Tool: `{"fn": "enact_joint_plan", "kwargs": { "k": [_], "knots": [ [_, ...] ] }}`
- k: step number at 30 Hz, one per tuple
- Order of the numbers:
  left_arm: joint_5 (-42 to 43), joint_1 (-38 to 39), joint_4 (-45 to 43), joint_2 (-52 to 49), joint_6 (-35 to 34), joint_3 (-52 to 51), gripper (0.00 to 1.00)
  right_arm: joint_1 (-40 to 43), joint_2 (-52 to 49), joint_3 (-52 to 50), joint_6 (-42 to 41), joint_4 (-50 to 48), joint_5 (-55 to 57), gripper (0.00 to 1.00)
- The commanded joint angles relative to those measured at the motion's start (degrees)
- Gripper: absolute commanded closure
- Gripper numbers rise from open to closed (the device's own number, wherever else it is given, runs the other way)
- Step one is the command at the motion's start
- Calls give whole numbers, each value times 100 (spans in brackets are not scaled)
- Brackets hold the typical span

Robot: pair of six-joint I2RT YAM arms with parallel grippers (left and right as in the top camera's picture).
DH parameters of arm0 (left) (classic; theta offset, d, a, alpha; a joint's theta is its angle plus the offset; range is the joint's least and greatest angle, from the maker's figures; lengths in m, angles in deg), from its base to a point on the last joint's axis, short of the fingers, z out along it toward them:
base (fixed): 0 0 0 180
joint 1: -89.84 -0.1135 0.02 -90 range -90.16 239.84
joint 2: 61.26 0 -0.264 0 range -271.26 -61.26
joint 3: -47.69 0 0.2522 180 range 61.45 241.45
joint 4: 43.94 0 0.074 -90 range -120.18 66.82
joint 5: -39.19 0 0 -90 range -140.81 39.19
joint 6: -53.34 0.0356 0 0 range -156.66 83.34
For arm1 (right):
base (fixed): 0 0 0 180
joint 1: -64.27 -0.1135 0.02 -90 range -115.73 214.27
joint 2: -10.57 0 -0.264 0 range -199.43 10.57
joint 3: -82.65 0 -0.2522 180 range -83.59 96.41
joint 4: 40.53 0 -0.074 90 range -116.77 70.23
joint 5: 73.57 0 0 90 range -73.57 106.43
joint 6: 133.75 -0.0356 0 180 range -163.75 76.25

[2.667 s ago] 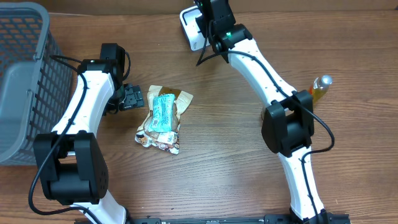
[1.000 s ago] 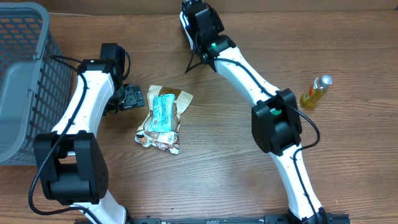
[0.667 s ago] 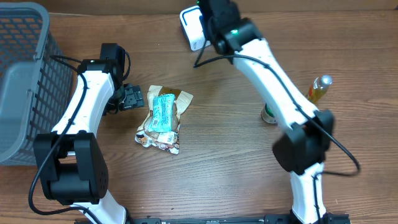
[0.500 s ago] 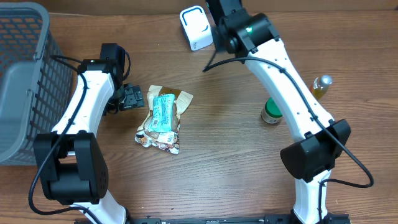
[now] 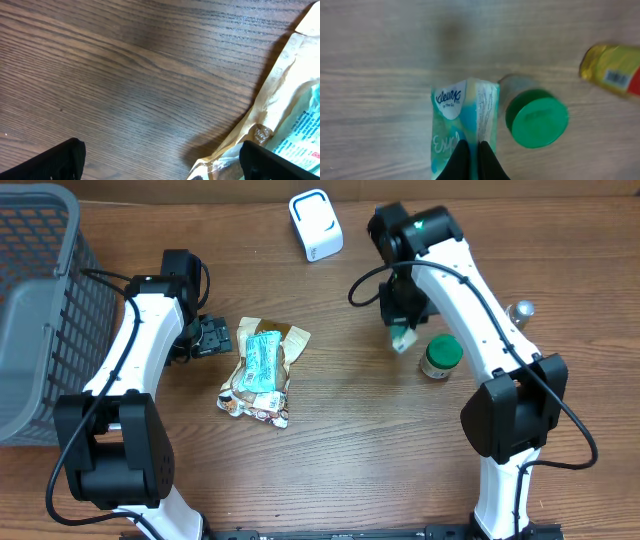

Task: Scan the item barcode
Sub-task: 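Carry the Kleenex pack back right and set it beside the jar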

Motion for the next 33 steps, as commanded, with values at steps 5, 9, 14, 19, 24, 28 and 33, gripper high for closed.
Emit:
{"fn": "enact_joint_plan", "kwargs": {
  "k": [5, 9, 14, 19, 24, 28, 33],
  "knots": [
    [-28, -31, 0, 48, 42, 74, 0, -9, -28, -1196, -306, -623, -46, 96],
    [-28, -31, -2, 46, 42, 74, 1, -9, -28, -1606, -481, -765, 413, 96],
    [-28, -28, -2, 46, 42, 74, 0, 42, -28, -1832, -1062, -658, 1209, 96],
    [-31, -31, 0, 46, 42, 74, 0, 256, -28, -1880, -1165, -610, 1285, 96],
    [-28, -31, 0, 46, 42, 74, 0, 437, -28, -1880, -1163, -619, 1113, 96],
    [-28, -31, 0, 46, 42, 74, 0, 483, -28, -1880, -1158, -678, 809, 96],
    [-31, -31, -2, 46, 42, 74, 1, 476, -28, -1882, -1161, -706, 807, 94]
  ]
}}
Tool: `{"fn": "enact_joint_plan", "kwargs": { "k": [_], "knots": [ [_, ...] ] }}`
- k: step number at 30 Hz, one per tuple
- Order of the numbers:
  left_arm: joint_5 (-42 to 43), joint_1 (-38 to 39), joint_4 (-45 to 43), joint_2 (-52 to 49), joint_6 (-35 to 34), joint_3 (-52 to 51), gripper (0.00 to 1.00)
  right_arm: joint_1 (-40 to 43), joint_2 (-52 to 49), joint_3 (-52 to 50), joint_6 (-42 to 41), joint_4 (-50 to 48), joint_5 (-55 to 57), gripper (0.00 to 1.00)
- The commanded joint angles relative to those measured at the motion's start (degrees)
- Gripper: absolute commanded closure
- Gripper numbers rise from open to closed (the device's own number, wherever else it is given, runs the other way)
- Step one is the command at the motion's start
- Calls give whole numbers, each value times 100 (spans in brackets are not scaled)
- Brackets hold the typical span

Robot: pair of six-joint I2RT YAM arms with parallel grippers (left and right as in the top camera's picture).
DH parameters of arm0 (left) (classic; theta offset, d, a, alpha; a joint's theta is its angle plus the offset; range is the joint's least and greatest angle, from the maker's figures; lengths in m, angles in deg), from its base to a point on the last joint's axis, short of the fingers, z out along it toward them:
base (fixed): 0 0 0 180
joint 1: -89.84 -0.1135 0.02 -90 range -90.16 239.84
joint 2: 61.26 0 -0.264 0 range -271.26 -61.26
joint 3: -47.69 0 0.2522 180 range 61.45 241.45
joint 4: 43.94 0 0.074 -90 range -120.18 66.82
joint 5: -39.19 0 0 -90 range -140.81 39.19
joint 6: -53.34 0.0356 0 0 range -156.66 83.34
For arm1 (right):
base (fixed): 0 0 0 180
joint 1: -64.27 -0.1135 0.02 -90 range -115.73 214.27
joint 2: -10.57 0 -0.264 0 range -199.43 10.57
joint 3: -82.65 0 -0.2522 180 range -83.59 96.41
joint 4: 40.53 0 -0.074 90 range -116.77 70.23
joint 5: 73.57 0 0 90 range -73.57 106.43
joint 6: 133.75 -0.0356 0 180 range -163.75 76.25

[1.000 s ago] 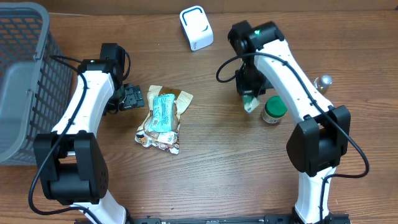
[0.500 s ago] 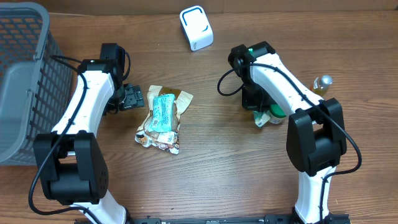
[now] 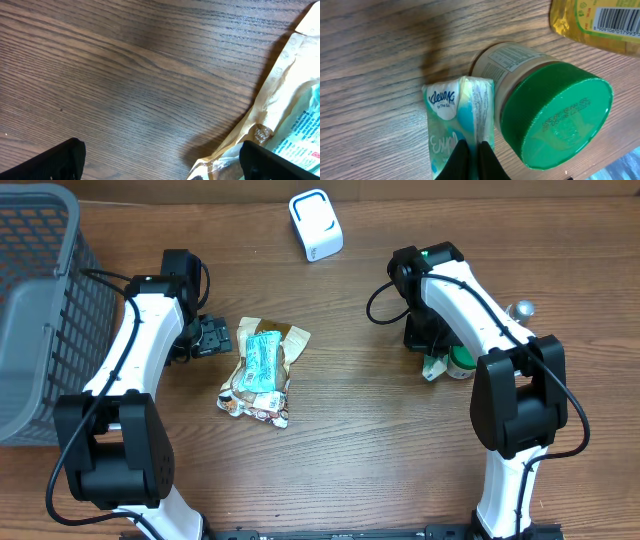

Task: Scan the item barcode
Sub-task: 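Carry the Kleenex pack back right and set it beside the jar, then move the right gripper left to the teal wrapper on the bag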

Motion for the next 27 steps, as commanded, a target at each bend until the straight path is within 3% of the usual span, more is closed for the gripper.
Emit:
{"fn": "enact_joint_plan", "kwargs": {
  "k": [1, 10, 20, 27],
  "knots": [
    [-28, -31, -2, 46, 42, 74, 1, 7, -9, -35, -87, -9, -50, 92],
    [-28, -31, 0, 46, 42, 74, 0, 7, -9, -35, -90, -52, -79, 80],
    [-28, -31, 0, 48, 42, 74, 0, -63, -9, -35, -87, -944, -1963, 76],
    [-31, -31, 0, 46, 42, 74, 0, -612, -9, -35, -90, -1921, -2946, 77]
  ]
}}
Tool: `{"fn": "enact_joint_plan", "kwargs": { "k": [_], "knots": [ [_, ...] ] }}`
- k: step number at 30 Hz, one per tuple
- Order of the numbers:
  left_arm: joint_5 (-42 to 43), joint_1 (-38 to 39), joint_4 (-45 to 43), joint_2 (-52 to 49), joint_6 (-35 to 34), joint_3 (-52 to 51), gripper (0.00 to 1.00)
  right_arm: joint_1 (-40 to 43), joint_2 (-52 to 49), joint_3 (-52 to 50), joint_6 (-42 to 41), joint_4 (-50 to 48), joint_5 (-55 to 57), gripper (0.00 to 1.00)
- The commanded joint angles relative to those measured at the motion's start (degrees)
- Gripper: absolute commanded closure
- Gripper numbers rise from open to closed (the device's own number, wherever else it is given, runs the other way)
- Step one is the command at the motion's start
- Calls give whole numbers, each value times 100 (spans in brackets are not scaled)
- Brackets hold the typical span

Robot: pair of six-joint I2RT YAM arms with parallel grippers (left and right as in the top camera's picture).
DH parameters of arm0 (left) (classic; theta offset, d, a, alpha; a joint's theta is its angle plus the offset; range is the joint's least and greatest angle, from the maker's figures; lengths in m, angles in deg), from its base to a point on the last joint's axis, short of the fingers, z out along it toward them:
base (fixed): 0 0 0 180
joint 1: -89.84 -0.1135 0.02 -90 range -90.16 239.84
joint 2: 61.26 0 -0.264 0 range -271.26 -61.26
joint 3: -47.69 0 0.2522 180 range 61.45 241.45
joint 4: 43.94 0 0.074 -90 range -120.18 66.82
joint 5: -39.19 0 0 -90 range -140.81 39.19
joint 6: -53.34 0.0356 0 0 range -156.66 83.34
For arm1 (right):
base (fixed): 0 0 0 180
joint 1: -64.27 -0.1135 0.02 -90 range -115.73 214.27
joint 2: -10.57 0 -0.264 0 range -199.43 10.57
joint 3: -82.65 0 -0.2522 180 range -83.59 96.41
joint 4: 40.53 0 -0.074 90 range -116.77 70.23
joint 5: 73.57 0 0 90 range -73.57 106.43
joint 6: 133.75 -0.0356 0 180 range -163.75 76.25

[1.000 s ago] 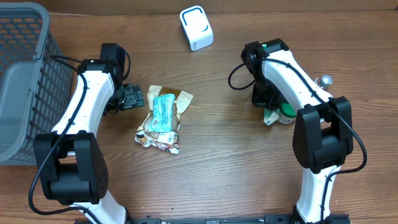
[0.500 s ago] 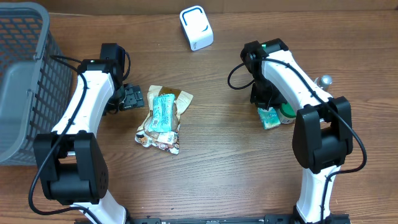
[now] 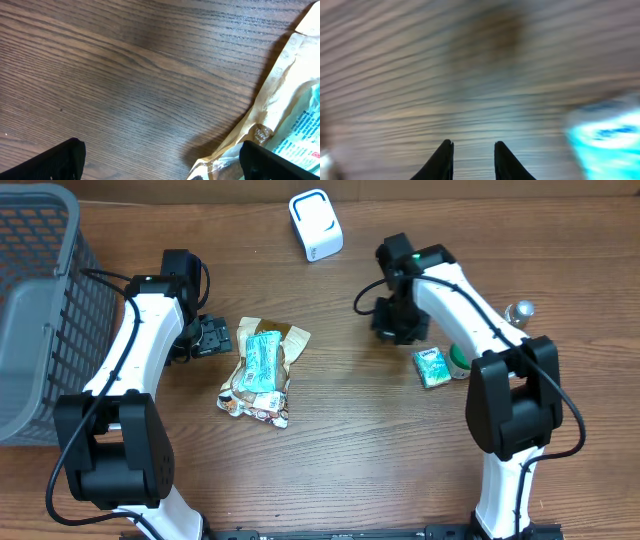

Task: Scan the item barcode
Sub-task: 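Move the right gripper left to the teal wrapper on the bag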

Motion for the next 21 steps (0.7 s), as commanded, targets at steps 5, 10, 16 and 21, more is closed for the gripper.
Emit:
{"fn": "enact_joint_plan", "kwargs": {
  "k": [5, 10, 16, 21],
  "knots": [
    [-28, -31, -2, 46, 42, 74, 1, -669, -4, -4, -24, -398, -824, 81],
    [-28, -31, -2, 46, 42, 74, 0, -662, 103, 26, -24, -422, -1440, 81],
    [-28, -31, 0, 48, 42, 74, 0, -612, 177, 24, -22, -863, -2516, 75],
    [-28, -31, -2, 46, 42, 74, 1, -743, 177, 9, -24, -1016, -2599, 69]
  ]
}}
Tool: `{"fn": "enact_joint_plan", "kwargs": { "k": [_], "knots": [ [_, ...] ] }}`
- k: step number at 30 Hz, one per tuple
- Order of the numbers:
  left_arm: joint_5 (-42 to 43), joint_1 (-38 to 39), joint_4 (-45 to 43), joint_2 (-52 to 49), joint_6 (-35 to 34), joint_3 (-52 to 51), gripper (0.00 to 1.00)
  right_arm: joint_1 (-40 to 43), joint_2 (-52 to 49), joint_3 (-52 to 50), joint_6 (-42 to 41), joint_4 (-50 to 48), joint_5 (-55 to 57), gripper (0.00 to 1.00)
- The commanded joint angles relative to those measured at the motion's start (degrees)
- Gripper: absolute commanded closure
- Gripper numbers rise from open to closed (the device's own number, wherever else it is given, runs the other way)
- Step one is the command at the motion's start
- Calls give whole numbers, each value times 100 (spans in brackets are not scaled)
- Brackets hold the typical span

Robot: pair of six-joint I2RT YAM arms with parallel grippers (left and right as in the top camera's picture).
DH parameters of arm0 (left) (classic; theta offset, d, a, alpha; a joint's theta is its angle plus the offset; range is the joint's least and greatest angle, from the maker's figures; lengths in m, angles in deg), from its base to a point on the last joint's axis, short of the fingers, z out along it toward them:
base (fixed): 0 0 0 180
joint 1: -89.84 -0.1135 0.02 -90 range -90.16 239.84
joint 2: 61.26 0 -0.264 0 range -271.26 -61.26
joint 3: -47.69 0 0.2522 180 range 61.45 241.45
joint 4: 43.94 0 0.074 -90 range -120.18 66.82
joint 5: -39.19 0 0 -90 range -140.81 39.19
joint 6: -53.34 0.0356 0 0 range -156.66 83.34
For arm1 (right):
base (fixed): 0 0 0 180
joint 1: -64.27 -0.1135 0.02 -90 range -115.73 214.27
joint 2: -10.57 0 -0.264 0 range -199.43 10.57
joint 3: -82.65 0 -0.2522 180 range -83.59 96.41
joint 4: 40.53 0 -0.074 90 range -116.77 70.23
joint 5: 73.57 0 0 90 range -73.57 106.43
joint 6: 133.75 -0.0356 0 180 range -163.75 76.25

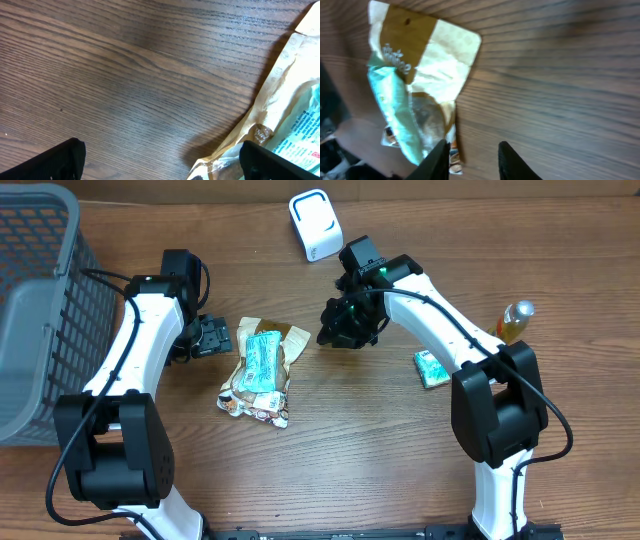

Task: Scan the item barcode
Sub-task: 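Move the right gripper left to the teal wrapper on the bag, then grasp the teal wrapper on the Pantree bag with the right gripper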

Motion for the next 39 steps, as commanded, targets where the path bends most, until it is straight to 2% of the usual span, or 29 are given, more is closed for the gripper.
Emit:
{"fn": "enact_joint_plan", "kwargs": {
  "k": [1, 5, 7, 39],
  "knots": [
    [-28, -31, -2, 46, 42, 74, 0, -146, 177, 9, -4, -79, -358, 68],
    [-28, -31, 0, 46, 42, 74, 1, -365, 177, 9, -4, -341, -361, 56],
    [-28, -31, 0, 46, 42, 74, 0, -439, 177, 9, -4, -463, -358, 54],
    [-28, -31, 0, 46, 42, 74, 0, -776, 177, 4, -289, -782, 205, 53]
  ]
}}
